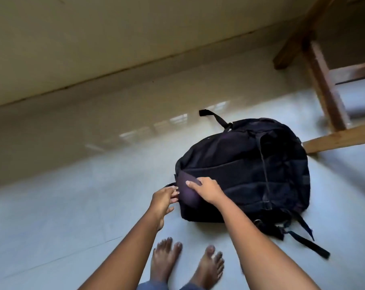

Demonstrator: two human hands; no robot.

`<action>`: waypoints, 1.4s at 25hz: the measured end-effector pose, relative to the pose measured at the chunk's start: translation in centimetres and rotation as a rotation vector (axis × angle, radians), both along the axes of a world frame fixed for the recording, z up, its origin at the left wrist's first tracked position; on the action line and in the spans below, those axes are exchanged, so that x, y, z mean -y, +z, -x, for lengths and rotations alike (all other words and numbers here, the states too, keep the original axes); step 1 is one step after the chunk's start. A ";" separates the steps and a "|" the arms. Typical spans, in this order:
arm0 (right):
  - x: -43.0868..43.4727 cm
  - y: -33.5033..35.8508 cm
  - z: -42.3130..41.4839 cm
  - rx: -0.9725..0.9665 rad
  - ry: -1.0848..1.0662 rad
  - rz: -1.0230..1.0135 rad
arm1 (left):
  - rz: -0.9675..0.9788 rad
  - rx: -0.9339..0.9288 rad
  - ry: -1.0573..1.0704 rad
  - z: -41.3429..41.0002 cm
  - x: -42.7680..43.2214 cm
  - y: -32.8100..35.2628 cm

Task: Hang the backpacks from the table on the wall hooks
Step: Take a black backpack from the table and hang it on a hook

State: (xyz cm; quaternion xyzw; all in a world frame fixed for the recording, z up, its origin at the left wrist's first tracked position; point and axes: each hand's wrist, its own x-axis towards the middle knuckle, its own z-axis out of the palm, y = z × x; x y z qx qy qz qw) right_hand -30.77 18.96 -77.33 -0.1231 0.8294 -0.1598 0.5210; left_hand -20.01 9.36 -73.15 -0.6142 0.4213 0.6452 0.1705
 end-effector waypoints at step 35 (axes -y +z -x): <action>-56.2 58.4 -10.9 -0.722 -1.131 0.295 | -0.193 -0.583 -0.564 5.1 -45.1 56.9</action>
